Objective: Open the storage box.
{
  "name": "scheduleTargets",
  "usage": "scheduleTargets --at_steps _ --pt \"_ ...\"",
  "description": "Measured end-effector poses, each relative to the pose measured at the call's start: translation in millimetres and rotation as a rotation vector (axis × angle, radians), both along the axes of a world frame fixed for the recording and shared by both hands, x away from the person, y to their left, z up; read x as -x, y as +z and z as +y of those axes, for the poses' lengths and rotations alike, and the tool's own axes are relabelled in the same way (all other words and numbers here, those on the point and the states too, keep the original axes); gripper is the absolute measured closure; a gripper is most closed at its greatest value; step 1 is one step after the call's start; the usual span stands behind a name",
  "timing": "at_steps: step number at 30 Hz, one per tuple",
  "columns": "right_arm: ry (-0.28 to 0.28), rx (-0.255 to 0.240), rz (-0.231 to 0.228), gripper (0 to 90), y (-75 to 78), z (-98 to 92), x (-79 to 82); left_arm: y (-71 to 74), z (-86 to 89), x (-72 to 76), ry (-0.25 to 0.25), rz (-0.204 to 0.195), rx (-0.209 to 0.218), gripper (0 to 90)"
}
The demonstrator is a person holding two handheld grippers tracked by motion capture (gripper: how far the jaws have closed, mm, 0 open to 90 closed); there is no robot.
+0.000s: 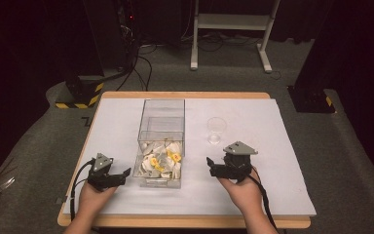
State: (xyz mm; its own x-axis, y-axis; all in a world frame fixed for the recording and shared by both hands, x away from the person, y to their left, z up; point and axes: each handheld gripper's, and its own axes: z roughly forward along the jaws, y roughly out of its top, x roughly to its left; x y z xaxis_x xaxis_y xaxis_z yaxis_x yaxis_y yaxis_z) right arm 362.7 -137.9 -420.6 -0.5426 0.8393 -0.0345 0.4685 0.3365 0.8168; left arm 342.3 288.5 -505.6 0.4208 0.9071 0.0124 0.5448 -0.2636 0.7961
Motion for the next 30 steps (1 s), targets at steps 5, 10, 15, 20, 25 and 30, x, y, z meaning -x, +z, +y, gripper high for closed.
scheduleTargets --at_steps 5,10,15,20,25,30 --pt "0.036 -0.012 -0.008 11.3 5.1 14.7 1.0 0.0 0.1 -0.3 -0.001 0.001 0.003 15.9" --pt "0.074 -0.015 -0.013 11.4 10.3 30.2 1.0 0.2 0.7 -0.8 -0.010 0.003 0.001 15.8" --pt "0.109 -0.023 -0.010 11.5 13.7 45.3 -0.3 0.2 1.3 -0.9 -0.015 0.005 0.007 15.8" --pt "0.148 -0.025 -0.017 11.8 16.6 60.7 -0.6 0.2 1.2 -0.5 -0.017 0.006 0.013 15.8" --pt "0.176 -0.032 -0.013 12.2 19.1 74.5 -0.5 0.2 1.3 -0.4 -0.018 0.005 0.015 15.8" --pt "0.199 -0.029 -0.009 12.4 19.3 86.0 -0.8 0.2 1.4 -0.1 -0.019 0.006 0.020 15.8"
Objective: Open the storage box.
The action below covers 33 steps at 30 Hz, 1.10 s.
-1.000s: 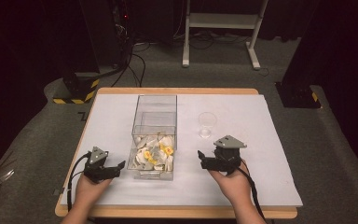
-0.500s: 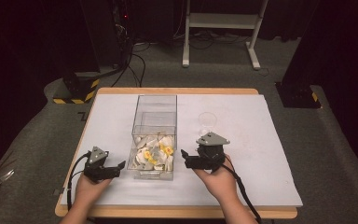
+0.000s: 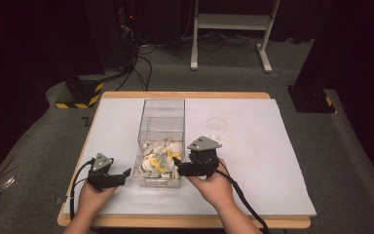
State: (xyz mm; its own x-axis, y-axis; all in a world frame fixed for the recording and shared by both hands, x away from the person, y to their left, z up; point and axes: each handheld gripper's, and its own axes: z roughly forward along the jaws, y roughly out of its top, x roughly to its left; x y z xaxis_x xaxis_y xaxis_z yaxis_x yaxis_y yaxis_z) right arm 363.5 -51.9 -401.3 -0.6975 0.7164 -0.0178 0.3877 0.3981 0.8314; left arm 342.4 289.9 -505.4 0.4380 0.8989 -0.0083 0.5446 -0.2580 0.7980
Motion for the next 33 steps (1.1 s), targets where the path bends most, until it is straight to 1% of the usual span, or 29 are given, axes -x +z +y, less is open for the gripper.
scheduleTargets --at_steps 14,18,21,22,24,25,28,32,33 --pt "0.057 0.010 0.016 13.6 -0.3 26.4 -1.5 0.0 0.7 0.4 -0.005 -0.007 0.007 15.9" --pt "0.061 0.013 0.039 14.2 -3.2 30.5 -2.8 0.3 1.4 0.5 -0.007 -0.008 0.008 15.9" --pt "0.063 0.016 0.067 14.5 -6.2 33.4 -2.5 0.3 1.6 0.8 -0.007 -0.008 0.014 15.9" --pt "0.070 0.017 0.065 14.7 -7.3 33.9 -2.8 0.4 1.6 0.9 -0.007 -0.008 0.014 15.9" --pt "0.072 0.023 0.075 14.6 -9.5 35.5 -3.6 0.3 1.6 1.0 -0.006 -0.009 0.014 15.9" --pt "0.083 0.028 0.082 13.9 -10.6 36.3 -4.0 0.4 1.6 1.1 -0.005 -0.009 0.015 15.9" --pt "0.084 0.039 0.086 13.7 -13.0 39.2 -3.5 0.3 1.7 1.1 -0.007 -0.009 0.017 15.9" --pt "0.104 0.027 0.103 14.4 -14.3 40.6 -4.1 0.3 2.2 1.2 -0.004 -0.012 0.021 15.9" --pt "0.106 0.027 0.100 15.1 -14.7 41.0 -4.4 0.3 2.2 1.3 -0.003 -0.012 0.021 15.9"
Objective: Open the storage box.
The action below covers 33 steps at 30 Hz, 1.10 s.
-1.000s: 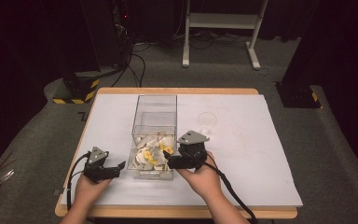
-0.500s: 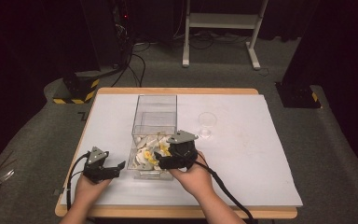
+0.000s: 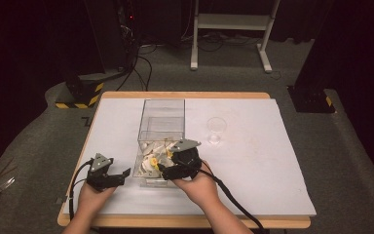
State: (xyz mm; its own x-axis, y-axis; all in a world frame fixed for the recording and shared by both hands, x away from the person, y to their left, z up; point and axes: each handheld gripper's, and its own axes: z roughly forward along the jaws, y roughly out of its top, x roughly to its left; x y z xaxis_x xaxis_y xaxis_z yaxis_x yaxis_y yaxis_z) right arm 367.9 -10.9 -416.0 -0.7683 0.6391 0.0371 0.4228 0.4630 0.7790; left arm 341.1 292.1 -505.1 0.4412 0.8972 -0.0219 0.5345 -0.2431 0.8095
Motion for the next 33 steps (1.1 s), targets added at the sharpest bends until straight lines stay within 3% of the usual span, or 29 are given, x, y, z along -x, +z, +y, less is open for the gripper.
scheduleTargets --at_steps 13,19,23,33 --pt "0.023 0.004 0.032 34.7 -3.9 3.2 0.1 -0.1 -0.3 0.6 0.004 -0.004 0.002 15.9" --pt "0.032 0.042 0.024 42.4 -5.6 5.6 2.4 0.2 0.1 0.1 -0.006 -0.003 -0.006 15.9" --pt "0.033 0.043 0.052 48.0 -6.5 5.0 0.7 0.1 -0.4 0.1 -0.004 -0.001 -0.002 15.9" --pt "0.024 0.077 0.032 64.1 -10.7 6.1 -0.2 0.0 -0.8 -0.1 -0.008 0.002 0.000 15.9"
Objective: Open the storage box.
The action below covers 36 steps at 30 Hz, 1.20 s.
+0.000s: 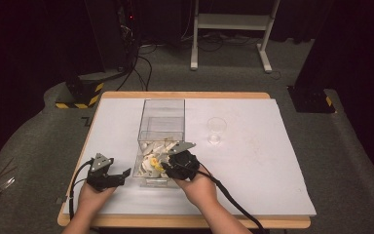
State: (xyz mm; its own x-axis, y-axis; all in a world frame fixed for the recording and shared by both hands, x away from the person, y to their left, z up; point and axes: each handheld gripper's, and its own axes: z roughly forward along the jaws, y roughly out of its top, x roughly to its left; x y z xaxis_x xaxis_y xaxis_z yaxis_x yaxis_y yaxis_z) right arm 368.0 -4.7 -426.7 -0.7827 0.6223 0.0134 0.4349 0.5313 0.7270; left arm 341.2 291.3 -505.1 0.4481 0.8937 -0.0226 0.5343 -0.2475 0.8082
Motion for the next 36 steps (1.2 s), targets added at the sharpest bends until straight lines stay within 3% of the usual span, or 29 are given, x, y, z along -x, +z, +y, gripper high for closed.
scheduleTargets --at_steps 19,36 --pt "-0.002 0.016 0.022 87.8 -3.0 -2.7 0.1 0.2 0.6 0.0 -0.004 -0.002 -0.002 15.9" --pt "-0.016 -0.068 -0.017 89.3 13.1 -15.2 4.8 0.2 0.6 0.5 -0.009 -0.011 0.002 16.2"
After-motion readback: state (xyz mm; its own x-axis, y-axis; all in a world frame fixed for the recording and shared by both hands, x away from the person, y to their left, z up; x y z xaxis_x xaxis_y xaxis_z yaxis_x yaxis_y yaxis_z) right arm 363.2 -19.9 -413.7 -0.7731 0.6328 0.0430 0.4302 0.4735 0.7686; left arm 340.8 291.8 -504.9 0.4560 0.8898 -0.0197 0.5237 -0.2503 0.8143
